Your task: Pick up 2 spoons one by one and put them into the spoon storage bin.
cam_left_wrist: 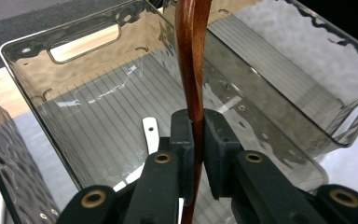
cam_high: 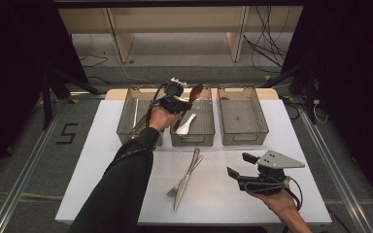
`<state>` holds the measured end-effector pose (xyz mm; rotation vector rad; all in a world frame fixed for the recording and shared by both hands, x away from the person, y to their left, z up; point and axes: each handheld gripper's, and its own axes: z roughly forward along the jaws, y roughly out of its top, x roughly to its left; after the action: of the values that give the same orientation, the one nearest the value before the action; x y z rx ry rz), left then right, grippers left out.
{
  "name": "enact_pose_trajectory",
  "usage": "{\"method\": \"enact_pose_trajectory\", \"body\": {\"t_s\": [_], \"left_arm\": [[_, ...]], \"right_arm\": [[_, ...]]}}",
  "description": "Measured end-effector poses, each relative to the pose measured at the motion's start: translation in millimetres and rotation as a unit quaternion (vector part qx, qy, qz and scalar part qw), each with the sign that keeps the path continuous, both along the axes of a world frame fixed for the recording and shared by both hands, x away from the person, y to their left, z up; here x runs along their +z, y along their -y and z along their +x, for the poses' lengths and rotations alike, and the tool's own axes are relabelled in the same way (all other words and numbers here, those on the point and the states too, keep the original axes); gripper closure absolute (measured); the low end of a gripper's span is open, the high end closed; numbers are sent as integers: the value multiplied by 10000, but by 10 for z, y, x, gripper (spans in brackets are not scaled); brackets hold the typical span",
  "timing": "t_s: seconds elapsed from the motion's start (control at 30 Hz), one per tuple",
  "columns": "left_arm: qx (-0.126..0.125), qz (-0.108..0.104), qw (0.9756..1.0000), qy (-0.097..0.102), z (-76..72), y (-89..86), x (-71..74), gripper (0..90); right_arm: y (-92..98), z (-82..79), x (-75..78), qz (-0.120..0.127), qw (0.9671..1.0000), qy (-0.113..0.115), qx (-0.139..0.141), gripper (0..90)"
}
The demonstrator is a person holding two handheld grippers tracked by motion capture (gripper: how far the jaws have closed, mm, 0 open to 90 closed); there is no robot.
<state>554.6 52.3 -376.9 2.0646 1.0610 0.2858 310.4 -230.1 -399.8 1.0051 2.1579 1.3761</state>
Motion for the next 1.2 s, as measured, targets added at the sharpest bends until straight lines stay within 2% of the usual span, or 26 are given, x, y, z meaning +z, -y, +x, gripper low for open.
{"method": "enact_pose_trajectory", "body": {"t_s": [0.27,0.57,0.67,0.77,0.93,1.2], "left_arm": [[-15,72,9999,-72,-4,-8,-61,810],[57,17,9998,-189,-78,-30,-45,603],[41,11,9995,-327,-152,-62,-12,541],[-8,-58,9980,-636,-225,-106,3,447],[-45,-53,9978,-664,-403,-189,27,393],[-130,-192,9979,-608,-702,-361,48,338]], "right_arm": [[-1,-1,1,10,10000,3,-3,285],[-3,-2,1,6,10000,5,10,285],[-2,-5,-2,-7,10000,-13,11,285],[-1,-3,-1,2,10000,-12,4,285],[-9,-4,-1,-3,10000,-15,-1,285],[-1,1,-2,-1,10000,-16,-27,285]]}}
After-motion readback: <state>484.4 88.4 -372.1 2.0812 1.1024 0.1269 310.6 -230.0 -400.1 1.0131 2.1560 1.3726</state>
